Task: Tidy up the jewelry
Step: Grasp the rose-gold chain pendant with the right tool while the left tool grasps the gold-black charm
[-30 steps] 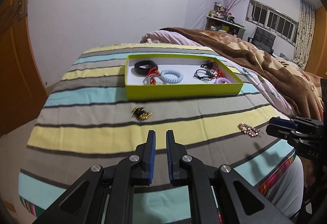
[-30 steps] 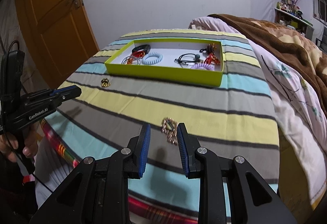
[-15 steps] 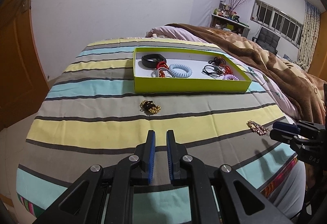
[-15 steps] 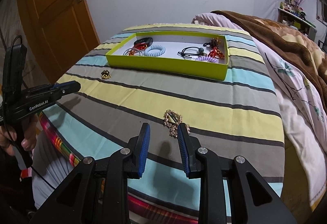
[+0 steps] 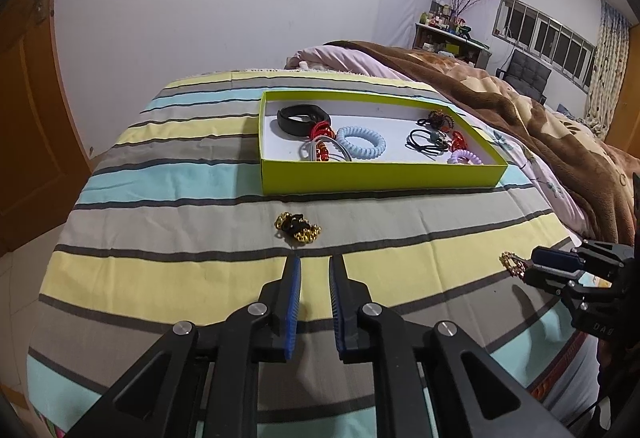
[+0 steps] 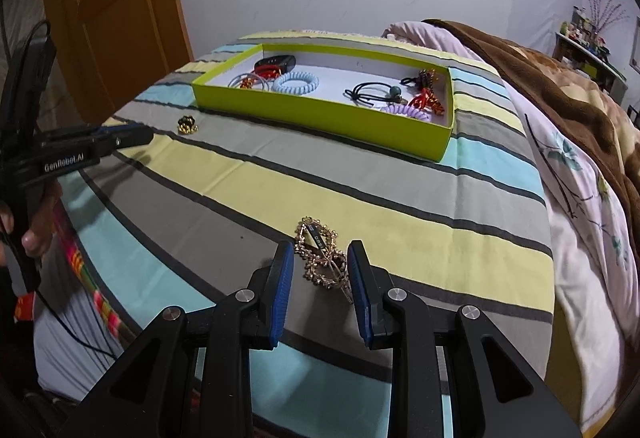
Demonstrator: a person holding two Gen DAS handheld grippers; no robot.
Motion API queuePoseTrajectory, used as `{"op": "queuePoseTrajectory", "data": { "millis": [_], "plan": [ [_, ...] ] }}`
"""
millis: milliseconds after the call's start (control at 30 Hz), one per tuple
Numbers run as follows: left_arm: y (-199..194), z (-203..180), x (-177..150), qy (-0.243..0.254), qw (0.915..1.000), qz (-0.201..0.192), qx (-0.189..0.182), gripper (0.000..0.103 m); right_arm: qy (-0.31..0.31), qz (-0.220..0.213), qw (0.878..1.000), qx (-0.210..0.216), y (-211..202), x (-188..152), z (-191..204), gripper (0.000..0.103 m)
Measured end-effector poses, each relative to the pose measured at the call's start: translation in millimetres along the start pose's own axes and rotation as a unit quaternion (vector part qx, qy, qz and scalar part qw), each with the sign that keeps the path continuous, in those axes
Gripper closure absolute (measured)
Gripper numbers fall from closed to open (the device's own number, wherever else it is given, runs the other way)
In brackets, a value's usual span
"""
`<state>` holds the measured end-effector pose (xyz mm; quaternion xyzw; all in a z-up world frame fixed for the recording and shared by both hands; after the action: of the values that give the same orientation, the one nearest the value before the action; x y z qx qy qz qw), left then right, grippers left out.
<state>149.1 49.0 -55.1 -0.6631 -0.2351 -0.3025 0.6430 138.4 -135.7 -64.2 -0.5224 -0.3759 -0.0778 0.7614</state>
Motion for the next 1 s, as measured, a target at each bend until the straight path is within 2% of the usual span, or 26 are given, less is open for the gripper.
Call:
{"op": "queuePoseTrajectory", "data": {
  "millis": [200,767,1000],
  "plan": [
    [7.7,1.4,3.4,-0.004,1.0,0.002,-0.005,0.083,-0.024,0.008,1.0,-0.004,5.5,-3.2,0.1,0.074],
    [23.8,4.7,6.8,-0.011,0.9998,0.012,-0.01,0.083,-0.085,0.007,0.996,-0.003,7.6,-3.1,2.5,0.074],
    [26.1,3.4,8.1,-0.012,0.9997,0.013,-0.015,0.083,-0.083,0.011,0.996,0.005,8.4,-3.9,2.0,0.071]
  ]
}}
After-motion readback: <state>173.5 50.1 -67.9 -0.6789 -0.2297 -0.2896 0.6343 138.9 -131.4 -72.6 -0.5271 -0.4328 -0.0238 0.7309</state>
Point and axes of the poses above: each gripper's, at about its wrist camera, not at the fingertips, and y roughly the way its jaws point, z to its left, x to its top, the point moved 8 cm from there along y, roughly the way its jaws point, and after that the axes turned 9 degrees about y, right-handed, at the moved point
